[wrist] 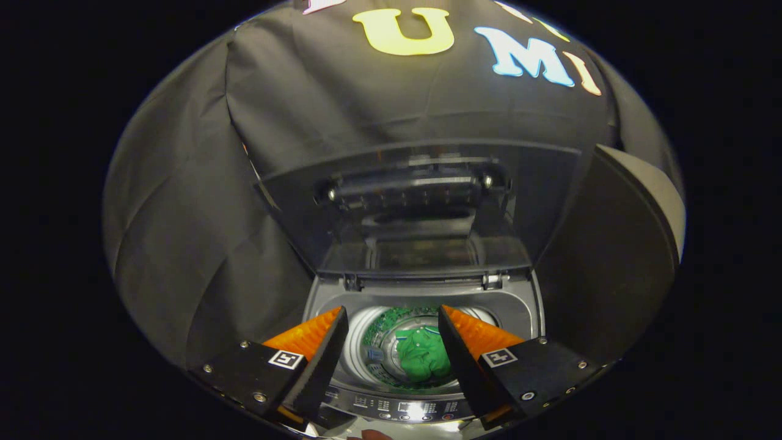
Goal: Put the clothes into the washing machine and then close the washing machine lid.
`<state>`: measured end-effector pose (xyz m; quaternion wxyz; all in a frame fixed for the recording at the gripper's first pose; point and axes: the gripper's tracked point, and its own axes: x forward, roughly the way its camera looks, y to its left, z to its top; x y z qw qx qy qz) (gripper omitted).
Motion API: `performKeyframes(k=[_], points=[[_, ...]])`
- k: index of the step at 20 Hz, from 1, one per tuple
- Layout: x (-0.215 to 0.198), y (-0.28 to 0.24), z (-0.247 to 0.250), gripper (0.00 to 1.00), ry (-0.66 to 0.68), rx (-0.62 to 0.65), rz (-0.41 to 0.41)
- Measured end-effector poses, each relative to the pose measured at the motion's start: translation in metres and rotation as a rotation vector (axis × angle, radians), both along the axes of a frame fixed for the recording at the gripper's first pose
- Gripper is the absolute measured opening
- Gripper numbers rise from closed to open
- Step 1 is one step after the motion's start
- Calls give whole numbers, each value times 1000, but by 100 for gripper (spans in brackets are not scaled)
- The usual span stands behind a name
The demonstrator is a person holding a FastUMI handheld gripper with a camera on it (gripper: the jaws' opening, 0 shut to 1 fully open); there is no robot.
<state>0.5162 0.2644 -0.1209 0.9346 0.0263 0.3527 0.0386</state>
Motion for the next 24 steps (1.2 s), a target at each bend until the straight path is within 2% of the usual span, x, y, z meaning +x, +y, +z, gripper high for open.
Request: performKeyframes(k=[6,13,19,24], points=[[13,3,71,90,-93,-41,-1],[48,-18,143,90,-182,-88,-30],[90,-39,150,90,-186,-102,-49],[118,-50,125,90,-152,-108,-52]])
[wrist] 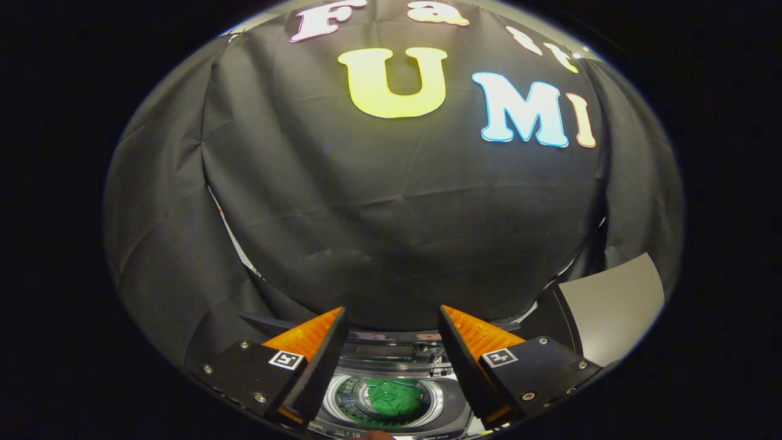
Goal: Put the clothes into the washing machine and then close the washing machine lid.
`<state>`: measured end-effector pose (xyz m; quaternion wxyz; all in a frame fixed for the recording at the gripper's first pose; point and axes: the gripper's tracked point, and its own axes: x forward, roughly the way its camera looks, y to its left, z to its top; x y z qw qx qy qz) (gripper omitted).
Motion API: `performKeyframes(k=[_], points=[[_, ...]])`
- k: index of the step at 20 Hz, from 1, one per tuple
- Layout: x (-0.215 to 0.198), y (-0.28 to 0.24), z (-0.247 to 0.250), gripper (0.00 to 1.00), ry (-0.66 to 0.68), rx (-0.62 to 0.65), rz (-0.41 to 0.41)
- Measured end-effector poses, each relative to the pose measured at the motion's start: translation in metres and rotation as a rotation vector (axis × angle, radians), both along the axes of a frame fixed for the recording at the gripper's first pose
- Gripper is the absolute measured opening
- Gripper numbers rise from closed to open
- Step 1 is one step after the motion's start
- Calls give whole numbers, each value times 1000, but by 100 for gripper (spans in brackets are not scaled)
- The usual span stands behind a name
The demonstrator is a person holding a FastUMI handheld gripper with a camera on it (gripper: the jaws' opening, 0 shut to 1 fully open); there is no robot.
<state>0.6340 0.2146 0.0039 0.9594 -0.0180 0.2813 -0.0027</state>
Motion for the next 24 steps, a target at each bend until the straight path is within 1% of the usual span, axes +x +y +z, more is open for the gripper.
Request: performKeyframes(k=[6,12,21,24], points=[[32,1,-22,90,38,0,13],[35,13,-45,90,87,-5,25],[37,13,-60,91,98,-24,-16],[41,15,-66,92,126,-12,-5]])
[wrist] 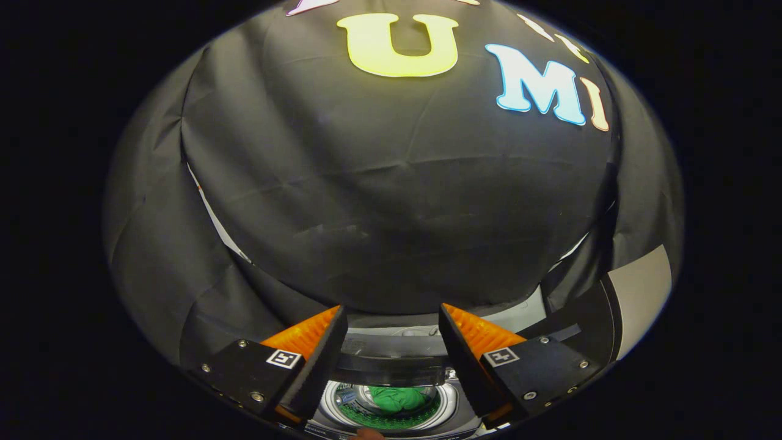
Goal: Put the clothes into the washing machine and then close the washing machine lid.
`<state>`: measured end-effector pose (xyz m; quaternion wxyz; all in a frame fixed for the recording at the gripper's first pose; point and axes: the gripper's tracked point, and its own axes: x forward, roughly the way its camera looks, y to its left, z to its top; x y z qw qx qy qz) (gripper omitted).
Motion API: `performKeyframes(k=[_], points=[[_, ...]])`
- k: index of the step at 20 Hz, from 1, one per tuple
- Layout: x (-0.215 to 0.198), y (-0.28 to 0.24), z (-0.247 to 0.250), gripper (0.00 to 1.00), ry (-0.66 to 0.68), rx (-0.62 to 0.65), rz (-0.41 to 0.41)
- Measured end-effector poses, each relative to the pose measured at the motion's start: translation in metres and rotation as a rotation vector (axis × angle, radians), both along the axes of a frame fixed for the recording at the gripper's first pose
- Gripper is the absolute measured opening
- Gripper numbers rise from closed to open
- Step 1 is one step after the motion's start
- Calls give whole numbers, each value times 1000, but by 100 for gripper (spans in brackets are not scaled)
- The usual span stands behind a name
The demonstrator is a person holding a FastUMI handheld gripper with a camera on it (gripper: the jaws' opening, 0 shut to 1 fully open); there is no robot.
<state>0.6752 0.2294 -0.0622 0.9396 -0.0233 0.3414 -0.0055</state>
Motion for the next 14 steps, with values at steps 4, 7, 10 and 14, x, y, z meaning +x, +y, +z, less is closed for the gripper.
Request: performKeyframes(k=[4,7,10,14], points=[[1,-1,-3,94,13,7,9],[-3,-1,-4,94,-5,-4,2],[-10,0,-3,94,-35,-14,3],[-28,1,-3,95,-75,-9,18]])
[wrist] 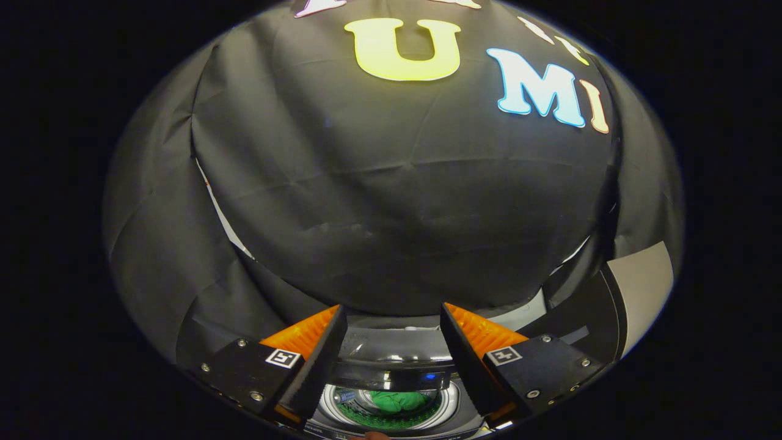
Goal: Put the clothes into the washing machine and then close the washing machine lid.
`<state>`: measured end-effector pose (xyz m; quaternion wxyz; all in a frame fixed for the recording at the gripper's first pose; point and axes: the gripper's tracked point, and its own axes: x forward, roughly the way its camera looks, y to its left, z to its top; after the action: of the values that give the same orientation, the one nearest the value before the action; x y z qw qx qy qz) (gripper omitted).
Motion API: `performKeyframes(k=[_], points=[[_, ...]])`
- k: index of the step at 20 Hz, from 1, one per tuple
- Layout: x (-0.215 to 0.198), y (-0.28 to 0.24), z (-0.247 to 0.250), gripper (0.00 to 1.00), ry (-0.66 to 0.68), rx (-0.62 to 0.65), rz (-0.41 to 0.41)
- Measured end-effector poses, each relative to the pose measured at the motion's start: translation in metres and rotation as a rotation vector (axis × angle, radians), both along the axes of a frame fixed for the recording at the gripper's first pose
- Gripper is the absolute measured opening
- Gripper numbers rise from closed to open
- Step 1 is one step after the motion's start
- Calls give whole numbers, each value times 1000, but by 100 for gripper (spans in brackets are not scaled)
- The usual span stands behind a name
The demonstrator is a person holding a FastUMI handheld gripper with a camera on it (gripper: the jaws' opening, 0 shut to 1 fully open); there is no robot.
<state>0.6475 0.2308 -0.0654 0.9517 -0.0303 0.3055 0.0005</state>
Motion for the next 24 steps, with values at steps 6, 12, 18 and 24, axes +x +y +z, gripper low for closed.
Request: performKeyframes(k=[6,12,18,24], points=[[-26,-1,-4,95,-36,-11,-7],[-43,0,-9,95,-54,-16,-3],[-60,0,-15,95,-55,-16,-7],[-76,0,-22,95,-46,-19,-11]])
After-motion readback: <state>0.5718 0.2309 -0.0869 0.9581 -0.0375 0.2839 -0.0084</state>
